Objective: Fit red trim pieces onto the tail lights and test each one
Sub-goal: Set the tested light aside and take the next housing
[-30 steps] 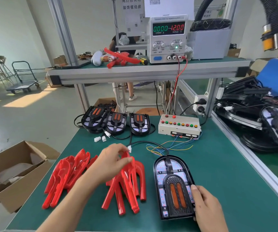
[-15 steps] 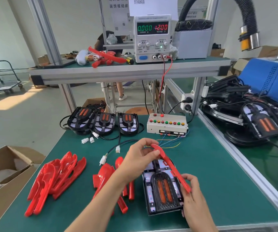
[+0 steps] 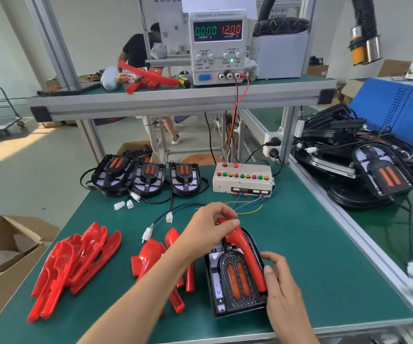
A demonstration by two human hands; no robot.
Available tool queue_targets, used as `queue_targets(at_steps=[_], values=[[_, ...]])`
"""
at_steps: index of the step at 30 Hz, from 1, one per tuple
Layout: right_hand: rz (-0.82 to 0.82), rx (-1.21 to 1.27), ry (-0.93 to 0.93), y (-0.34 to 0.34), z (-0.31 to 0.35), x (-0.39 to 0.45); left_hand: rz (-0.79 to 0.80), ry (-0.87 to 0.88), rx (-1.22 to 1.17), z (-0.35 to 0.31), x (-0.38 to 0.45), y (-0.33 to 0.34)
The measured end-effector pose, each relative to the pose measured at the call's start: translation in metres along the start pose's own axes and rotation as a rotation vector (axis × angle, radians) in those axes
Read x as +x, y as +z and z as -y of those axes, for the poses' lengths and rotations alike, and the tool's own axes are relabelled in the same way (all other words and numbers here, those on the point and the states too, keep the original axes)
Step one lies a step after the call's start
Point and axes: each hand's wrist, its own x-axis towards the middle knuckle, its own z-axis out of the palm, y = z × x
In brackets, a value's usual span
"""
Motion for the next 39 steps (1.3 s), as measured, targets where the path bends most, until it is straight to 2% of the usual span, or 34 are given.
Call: queue_targets(at_steps=[6,11,17,19,21,25,30,39], values=[[-0.013,0.038,-0.045,0.001,0.002,-0.003,0.050,0.219,0.335,-0.008,0.005,0.005],[-0.054,-0.017,-0.051,0.006,-0.001,-0.004,0.089,0.397,0.505,-0.011,0.006,0.007],[-0.082,-0.042,-0.053,0.010,-0.006,-0.006,0.015,0.426,0.818,-0.012,0.003,0.008],[-0.081,-0.037,-0.062,0.011,-0.007,-0.006,0.046,0.395,0.912,-0.012,0.000,0.003],[-0.067,-0.022,-0.061,0.012,-0.008,-0.005,0.136,0.351,0.917,-0.009,-0.001,-0.005],[-0.043,0.020,-0.072,0.011,-0.008,-0.007,0.272,0.285,0.773,-0.007,0.000,-0.015],[-0.020,0.036,-0.089,0.009,-0.007,-0.006,0.282,0.355,0.751,0.000,-0.005,-0.012],[0.021,0.038,-0.101,0.004,-0.008,-0.008,0.275,0.229,0.607,0.009,-0.006,-0.016]])
